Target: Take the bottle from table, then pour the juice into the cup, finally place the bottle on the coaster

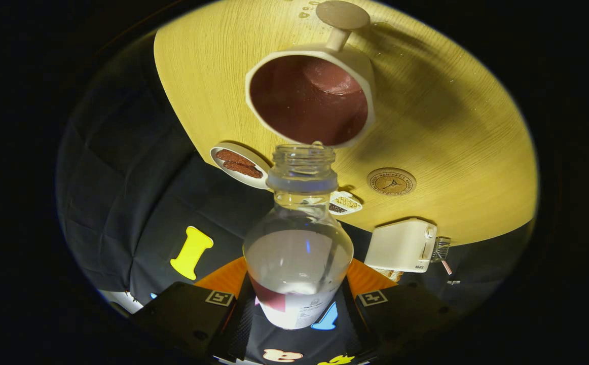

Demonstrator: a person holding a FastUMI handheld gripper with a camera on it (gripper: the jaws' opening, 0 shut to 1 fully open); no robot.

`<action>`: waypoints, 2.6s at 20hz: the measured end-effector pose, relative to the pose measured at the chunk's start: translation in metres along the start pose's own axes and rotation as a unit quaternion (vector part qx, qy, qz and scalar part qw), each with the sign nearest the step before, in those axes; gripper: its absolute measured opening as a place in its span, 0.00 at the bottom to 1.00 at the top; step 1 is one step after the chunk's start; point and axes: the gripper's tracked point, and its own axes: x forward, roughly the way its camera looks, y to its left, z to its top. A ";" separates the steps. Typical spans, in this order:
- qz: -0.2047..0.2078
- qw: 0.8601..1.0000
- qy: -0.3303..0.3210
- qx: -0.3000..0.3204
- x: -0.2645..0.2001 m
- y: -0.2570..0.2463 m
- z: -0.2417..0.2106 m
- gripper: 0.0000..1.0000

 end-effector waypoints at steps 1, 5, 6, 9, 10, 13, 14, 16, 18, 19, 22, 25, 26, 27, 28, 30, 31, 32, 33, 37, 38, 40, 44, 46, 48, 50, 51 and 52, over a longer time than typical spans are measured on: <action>0.001 1.000 -0.001 0.001 -0.001 0.001 0.001 0.73; 0.005 1.000 -0.009 0.003 -0.001 0.006 0.004 0.73; 0.007 1.000 -0.010 0.003 -0.001 0.006 0.004 0.73; 0.005 1.000 -0.014 -0.003 0.001 0.004 0.005 0.73; 0.005 1.000 -0.015 -0.006 0.002 0.003 0.005 0.73; 0.008 1.000 -0.019 -0.011 0.004 0.002 0.005 0.73; 0.010 1.000 -0.021 -0.014 0.004 0.001 0.005 0.73; 0.014 0.999 -0.024 -0.022 0.005 -0.001 0.005 0.73; 0.018 0.999 -0.027 -0.035 0.006 -0.005 0.001 0.73; 0.022 0.998 -0.031 -0.047 0.006 -0.006 0.002 0.73; 0.042 0.993 -0.045 -0.097 0.004 -0.008 0.002 0.73; 0.060 0.983 -0.057 -0.166 -0.001 -0.011 0.000 0.73; 0.065 0.977 -0.057 -0.194 -0.003 -0.013 0.000 0.73; 0.073 0.970 -0.060 -0.224 -0.005 -0.014 -0.002 0.73; 0.081 0.962 -0.064 -0.254 -0.009 -0.015 -0.002 0.73; 0.097 0.940 -0.070 -0.320 -0.017 -0.017 -0.005 0.73; 0.108 0.927 -0.070 -0.351 -0.020 -0.018 -0.009 0.72; 0.117 0.915 -0.068 -0.380 -0.024 -0.019 -0.013 0.73; 0.124 0.900 -0.067 -0.413 -0.028 -0.022 -0.018 0.73; 0.115 0.810 -0.052 -0.572 -0.036 -0.041 -0.044 0.73; 0.112 0.783 -0.047 -0.611 -0.039 -0.046 -0.051 0.72; 0.106 0.730 -0.037 -0.674 -0.046 -0.057 -0.064 0.73; 0.104 0.622 -0.025 -0.776 -0.058 -0.073 -0.074 0.73; 0.094 0.547 -0.030 -0.831 -0.052 -0.082 -0.068 0.72; 0.094 0.475 -0.035 -0.874 -0.049 -0.091 -0.064 0.72; 0.096 0.417 -0.048 -0.903 -0.043 -0.094 -0.059 0.73; 0.098 0.391 -0.056 -0.913 -0.038 -0.096 -0.059 0.72; 0.097 0.368 -0.064 -0.922 -0.031 -0.096 -0.059 0.73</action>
